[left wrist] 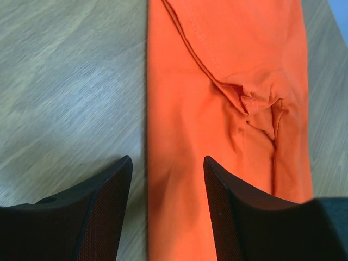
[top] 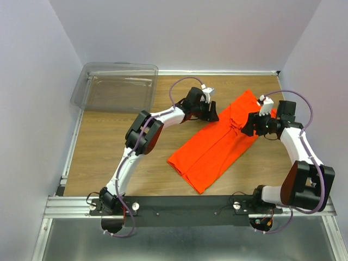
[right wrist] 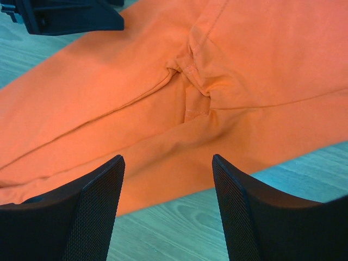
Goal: Fold and stack the t-shirts
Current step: Fold the tshirt
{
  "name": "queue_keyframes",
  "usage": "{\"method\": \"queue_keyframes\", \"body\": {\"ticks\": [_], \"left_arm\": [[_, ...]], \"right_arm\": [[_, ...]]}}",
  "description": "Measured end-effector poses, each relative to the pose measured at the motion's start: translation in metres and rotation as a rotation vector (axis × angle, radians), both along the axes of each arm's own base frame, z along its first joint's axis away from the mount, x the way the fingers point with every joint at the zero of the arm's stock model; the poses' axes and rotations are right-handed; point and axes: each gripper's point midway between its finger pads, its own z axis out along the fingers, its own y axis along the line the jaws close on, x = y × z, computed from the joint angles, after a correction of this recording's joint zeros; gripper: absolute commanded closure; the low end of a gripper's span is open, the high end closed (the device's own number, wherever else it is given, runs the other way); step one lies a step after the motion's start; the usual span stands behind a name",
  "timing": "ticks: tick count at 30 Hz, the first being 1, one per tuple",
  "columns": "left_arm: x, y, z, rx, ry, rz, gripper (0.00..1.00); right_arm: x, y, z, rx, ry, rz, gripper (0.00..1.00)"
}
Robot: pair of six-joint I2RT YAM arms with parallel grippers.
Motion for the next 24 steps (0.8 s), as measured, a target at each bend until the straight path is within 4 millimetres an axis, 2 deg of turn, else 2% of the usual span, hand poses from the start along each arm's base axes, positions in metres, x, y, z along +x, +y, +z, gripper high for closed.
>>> {"method": "queue_keyframes", "body": {"ticks": [5, 7, 9, 10, 12, 19, 22, 24], "left_arm": [[0.000, -0.013, -0.002, 0.017, 0.014, -0.029, 0.58], [0.000, -0.015, -0.007, 0.025, 0.027, -0.035, 0.73], [0.000, -0.015, -0.009, 0.034, 0.032, -0.040, 0.82], [0.000, -0.015, -0.011, 0.039, 0.039, -0.039, 0.91], [0.000, -0.014, -0.012, 0.047, 0.046, -0.035, 1.00], [0.008, -0.006, -0.013, 0.071, 0.069, 0.044, 1.00], [0.011, 0.013, -0.015, 0.077, 0.101, 0.101, 1.00], [0.014, 0.037, -0.015, 0.086, 0.124, 0.154, 1.00]], "right_arm": [[0.000, -0.004, 0.002, 0.021, 0.002, -0.019, 0.27], [0.000, -0.004, 0.002, 0.027, 0.001, -0.022, 0.27], [0.000, -0.004, 0.003, 0.032, 0.001, -0.025, 0.27], [0.000, -0.004, 0.004, 0.035, -0.001, -0.025, 0.27], [-0.001, -0.003, 0.006, 0.041, -0.006, -0.022, 0.27], [-0.001, -0.004, 0.010, 0.046, -0.018, -0.026, 0.27], [-0.001, -0.005, 0.010, 0.046, -0.018, -0.030, 0.27], [-0.001, -0.005, 0.009, 0.045, -0.018, -0.031, 0.27]]}}
